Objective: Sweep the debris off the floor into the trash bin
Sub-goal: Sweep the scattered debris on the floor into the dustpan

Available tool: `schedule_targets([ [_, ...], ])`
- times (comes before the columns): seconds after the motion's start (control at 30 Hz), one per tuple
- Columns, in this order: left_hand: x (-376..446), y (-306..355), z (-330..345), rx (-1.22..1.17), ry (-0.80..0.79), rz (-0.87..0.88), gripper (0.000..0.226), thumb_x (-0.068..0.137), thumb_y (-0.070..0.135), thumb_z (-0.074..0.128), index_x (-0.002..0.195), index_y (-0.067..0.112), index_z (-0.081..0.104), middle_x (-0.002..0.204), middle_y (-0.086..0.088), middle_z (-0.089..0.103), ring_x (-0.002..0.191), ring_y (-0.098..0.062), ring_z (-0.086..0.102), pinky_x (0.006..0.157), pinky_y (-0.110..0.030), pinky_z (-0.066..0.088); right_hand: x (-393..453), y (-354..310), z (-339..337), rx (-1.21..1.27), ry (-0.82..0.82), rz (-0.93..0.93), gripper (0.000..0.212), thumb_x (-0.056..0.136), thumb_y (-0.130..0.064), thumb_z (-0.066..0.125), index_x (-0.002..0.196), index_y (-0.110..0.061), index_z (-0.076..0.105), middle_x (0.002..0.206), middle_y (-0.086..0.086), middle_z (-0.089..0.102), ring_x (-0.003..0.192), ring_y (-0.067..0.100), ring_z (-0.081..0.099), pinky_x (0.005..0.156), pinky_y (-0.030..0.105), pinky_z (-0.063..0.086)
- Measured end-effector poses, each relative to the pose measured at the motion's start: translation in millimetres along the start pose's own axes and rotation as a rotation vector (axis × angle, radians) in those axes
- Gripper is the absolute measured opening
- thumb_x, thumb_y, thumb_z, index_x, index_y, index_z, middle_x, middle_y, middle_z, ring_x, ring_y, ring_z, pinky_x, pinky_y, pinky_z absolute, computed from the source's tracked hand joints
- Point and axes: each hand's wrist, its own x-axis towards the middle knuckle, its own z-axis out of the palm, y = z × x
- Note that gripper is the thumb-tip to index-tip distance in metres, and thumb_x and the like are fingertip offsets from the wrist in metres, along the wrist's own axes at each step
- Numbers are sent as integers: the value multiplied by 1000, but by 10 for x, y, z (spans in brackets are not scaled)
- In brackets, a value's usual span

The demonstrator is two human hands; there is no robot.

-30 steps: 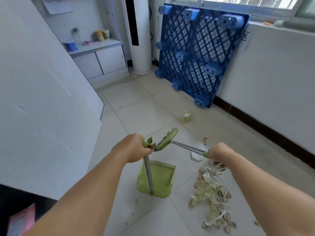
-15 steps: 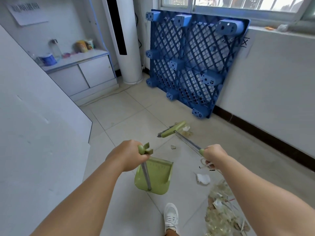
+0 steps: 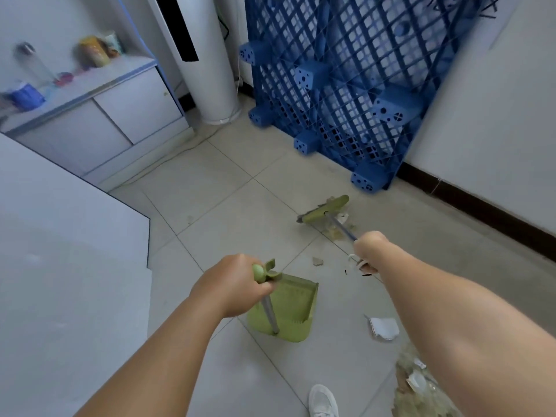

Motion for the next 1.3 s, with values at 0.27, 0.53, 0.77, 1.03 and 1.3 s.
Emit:
schedule_targets([
  [0.27,139,-27,23,-14,-37,41,29,84,42,67,68,20,58,63,4,55,55,-17,48,54,-26,36,-39,484,111,-53,-8,67,10,93,-10,43,96,0,46,76,19,54,55,26,50,55,31,44],
  [0.53,-483,-37,207,37,-52,173,32,84,41,66,79,9,63,65,0,55,57,-20,48,55,-27,35,-958,1664,289,-125,84,116,24,94,-10,41,71,-5,43,69,12,50,57,23,48,54,28,41],
  [0.77,-1352,-68,564,97,-82,327,27,87,40,64,80,15,65,63,2,55,55,-18,49,52,-25,35,-1922,2885,609,-94,186,244,33,99,-18,40,67,-11,40,67,0,42,53,12,41,49,21,38],
  [1.03,-1839,131,812,161,-144,427,28,87,43,65,86,14,67,69,0,61,57,-17,52,53,-26,37,-2705,3858,570,-51,245,379,31,95,-18,45,65,-10,43,69,5,48,60,19,49,59,26,44],
  [1.3,-1879,560,978,250,-166,489,30,84,43,68,86,13,68,73,-2,63,61,-20,53,58,-30,39,-2898,4265,247,55,204,474,20,91,-17,50,77,-5,59,73,11,61,60,26,58,56,27,45],
])
